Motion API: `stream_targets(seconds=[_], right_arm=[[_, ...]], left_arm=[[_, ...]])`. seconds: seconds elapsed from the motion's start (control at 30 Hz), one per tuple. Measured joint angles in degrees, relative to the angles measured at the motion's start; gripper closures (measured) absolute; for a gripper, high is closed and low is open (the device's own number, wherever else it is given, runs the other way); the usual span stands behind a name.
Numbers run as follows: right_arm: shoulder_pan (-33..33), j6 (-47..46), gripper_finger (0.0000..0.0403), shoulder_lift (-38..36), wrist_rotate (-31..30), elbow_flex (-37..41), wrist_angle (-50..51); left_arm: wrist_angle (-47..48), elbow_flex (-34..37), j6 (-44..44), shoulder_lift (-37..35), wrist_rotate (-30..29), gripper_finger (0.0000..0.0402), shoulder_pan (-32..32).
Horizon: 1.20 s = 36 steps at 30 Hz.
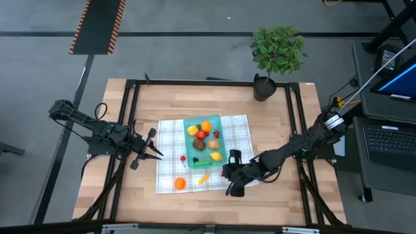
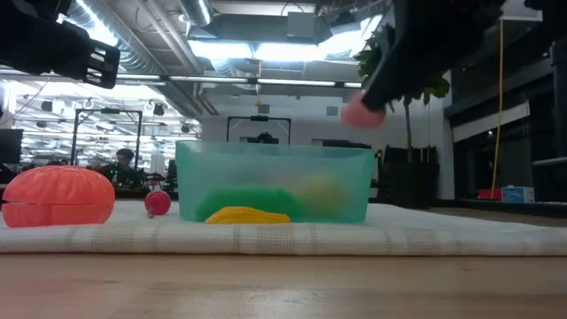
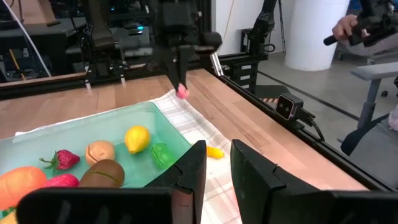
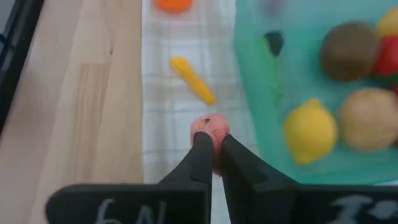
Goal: Pick and placing Produce into tupperware
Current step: Put the peach into the blue bin
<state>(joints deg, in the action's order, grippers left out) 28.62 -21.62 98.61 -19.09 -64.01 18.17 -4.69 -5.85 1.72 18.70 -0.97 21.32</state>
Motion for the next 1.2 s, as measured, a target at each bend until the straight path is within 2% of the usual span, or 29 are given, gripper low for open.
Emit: stream_targets(seconds=[0.23, 0.33, 0.77, 0.93, 1.2], right_arm=[[0.0, 2.7, 0.0385, -9.1, -2.4, 6.1, -2.3], [0.0, 4.4, 0.0385, -14.1, -5.6, 10.4, -6.3], [-0.8, 19.3, 0.0386, -32.4, -8.5, 36.0, -42.4], [-1.8, 19.1, 0.0386, -36.2, -8.4, 43.7, -51.6], [-1.9, 20.8, 0.0386, -36.9, -6.3, 51.6, -65.7]], left_arm=[[0.0, 0.0, 0.0, 0.0, 0.0, 0.0347, 0.0], [0.0, 0.0, 0.0, 0.0, 0.0, 0.0353, 0.0], [-0.1, 0.0, 0.0, 0.0, 0.0, 0.0376, 0.0], [-0.1, 0.0, 0.0, 0.0, 0.0, 0.0385, 0.0], [-0.1, 0.0, 0.4, 0.0, -2.3, 0.04, 0.0]])
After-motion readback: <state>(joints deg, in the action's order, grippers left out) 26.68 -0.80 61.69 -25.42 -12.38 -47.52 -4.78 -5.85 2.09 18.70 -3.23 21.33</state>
